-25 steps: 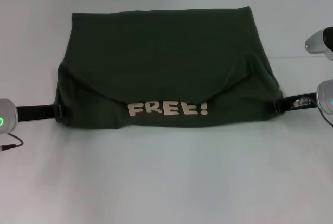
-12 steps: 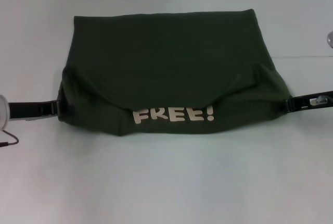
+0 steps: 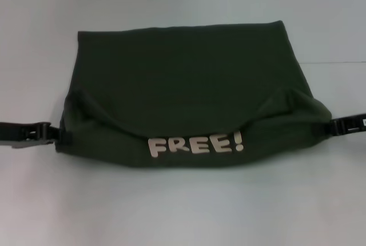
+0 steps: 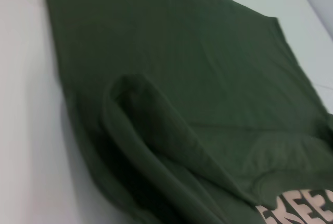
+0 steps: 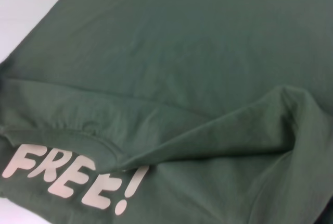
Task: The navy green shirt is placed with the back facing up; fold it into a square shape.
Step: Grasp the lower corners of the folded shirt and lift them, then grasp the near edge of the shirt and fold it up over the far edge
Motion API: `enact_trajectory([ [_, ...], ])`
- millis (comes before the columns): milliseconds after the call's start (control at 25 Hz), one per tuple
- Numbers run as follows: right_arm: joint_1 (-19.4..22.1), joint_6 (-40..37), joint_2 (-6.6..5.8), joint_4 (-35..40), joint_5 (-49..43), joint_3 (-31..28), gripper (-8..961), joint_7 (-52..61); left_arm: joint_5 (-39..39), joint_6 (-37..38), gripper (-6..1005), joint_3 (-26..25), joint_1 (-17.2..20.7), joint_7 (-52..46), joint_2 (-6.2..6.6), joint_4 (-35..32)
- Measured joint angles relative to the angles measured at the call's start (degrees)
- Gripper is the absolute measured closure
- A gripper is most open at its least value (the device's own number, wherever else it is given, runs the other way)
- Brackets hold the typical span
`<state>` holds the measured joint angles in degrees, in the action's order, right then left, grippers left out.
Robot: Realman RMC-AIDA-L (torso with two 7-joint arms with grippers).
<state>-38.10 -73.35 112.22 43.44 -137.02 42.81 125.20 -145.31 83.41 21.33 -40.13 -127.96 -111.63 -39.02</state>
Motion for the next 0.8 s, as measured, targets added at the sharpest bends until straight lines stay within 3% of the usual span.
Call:
enact_trajectory([
  [480,5.7,-18.2,-1.46,1.1,0.0,-10.5,872,-6.9,-8.7,21.0,970,-3.7,0.4,0.9,2.28,-4.0],
  [640,7.4,-22.4,-2.00,1.1,0.2,-13.5,867,-9.5,-9.1,24.4,970,-4.2,0.4,2.4,2.39,-4.3],
  [800,7.8,-24.7,-3.52,-0.5,2.8,-18.3,862,-11.6,-7.5,23.9,971,-7.3,-0.4,2.6,3.06,-3.9],
])
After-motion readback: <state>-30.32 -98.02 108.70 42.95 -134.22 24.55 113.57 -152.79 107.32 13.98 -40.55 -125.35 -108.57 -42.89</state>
